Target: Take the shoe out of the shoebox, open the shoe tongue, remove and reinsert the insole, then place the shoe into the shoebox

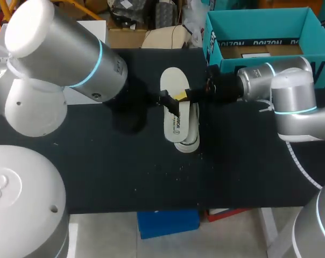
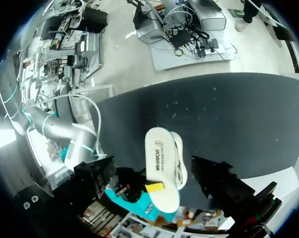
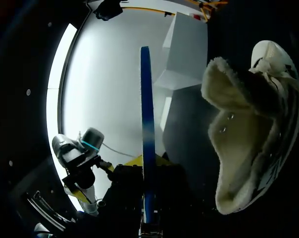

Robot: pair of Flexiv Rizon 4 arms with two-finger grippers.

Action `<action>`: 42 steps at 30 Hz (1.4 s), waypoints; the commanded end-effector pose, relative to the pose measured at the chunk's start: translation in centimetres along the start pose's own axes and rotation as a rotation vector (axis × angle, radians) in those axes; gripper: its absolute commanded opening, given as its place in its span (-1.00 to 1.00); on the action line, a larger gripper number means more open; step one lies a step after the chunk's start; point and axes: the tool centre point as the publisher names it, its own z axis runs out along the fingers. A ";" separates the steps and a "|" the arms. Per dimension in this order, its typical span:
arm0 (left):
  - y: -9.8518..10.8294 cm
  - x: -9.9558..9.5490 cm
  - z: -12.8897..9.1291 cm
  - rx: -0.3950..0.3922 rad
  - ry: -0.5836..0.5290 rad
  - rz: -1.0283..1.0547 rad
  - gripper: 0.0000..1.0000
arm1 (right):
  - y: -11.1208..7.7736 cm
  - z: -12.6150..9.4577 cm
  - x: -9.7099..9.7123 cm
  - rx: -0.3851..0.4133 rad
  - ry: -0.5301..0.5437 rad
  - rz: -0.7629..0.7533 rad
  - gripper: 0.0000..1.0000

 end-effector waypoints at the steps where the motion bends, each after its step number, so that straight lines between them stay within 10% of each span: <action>1: 0.4 -2.1 0.2 -0.017 0.157 0.072 1.00 | 0.0 0.1 0.0 -0.001 -0.003 0.001 -1.00; 11: 0.4 -2.1 0.2 -0.017 0.157 0.072 1.00 | 0.0 0.1 0.0 -0.001 -0.003 0.001 -1.00; 16: 0.7 -2.1 1.4 0.164 0.140 -0.121 1.00 | 0.0 0.1 0.0 -0.001 -0.003 0.001 -1.00; 42: 1.2 -2.2 5.3 0.211 0.354 -0.107 1.00 | 0.0 0.1 0.0 -0.001 -0.003 0.001 -1.00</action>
